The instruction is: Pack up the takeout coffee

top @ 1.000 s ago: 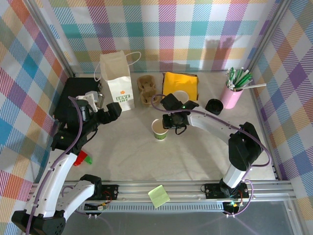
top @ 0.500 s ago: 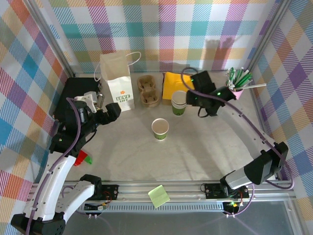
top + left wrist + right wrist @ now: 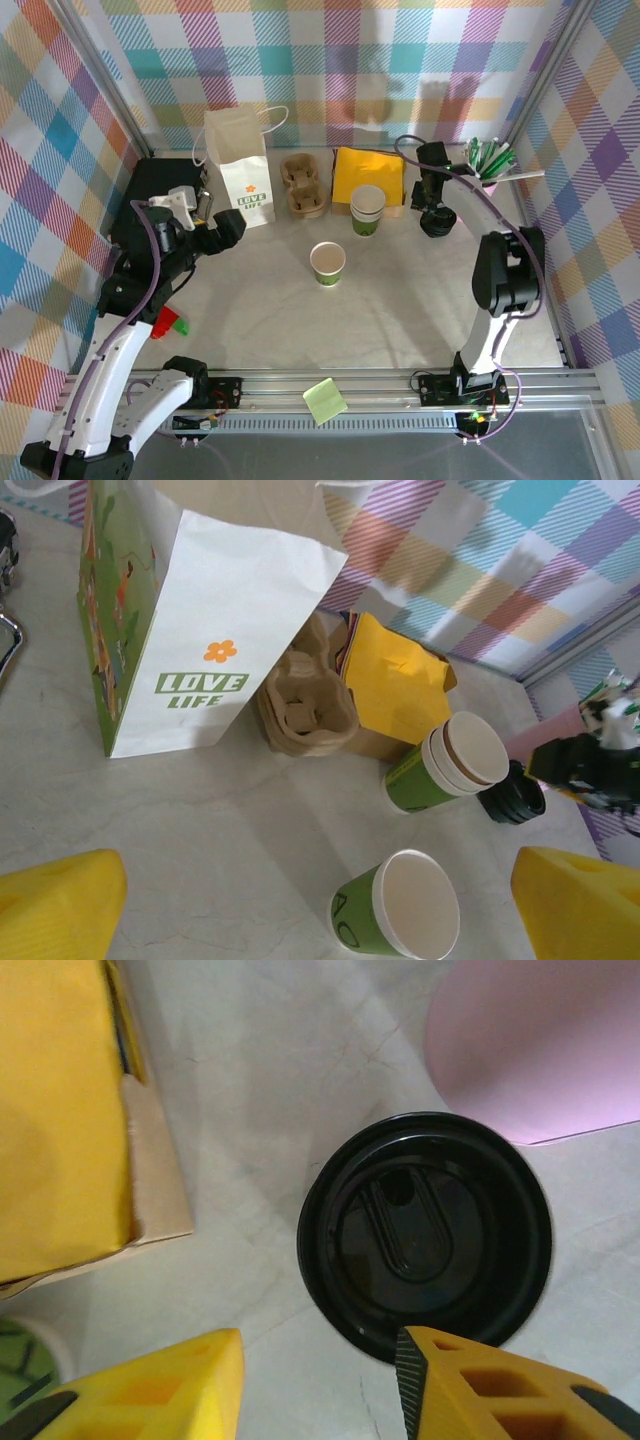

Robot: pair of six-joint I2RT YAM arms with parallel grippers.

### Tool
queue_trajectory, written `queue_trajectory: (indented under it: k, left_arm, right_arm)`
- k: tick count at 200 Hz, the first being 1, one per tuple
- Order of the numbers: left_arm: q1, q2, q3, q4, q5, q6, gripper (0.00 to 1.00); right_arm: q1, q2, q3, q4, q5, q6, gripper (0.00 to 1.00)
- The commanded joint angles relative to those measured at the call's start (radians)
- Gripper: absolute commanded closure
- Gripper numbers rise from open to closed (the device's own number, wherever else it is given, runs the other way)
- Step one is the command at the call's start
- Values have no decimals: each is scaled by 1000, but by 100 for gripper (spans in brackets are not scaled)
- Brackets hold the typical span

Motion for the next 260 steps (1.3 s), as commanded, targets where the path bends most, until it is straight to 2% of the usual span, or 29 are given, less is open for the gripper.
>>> queue_trajectory:
  k: [1, 65, 161, 260]
  left_arm:
    - [-10, -20, 29, -1, 17, -7, 2]
    - [-10, -22, 19, -3, 7, -1, 2]
    - [-11, -20, 7, 3, 9, 3, 2]
    - [-10, -5, 15, 4, 7, 9, 1]
  right_arm:
    - [-22, 35, 51, 38, -17, -3, 54]
    - [-65, 117, 102, 24, -68, 0, 55]
    - [-75, 177, 137, 1, -85, 1, 61]
    - [-77, 200, 146, 0, -92, 3, 72]
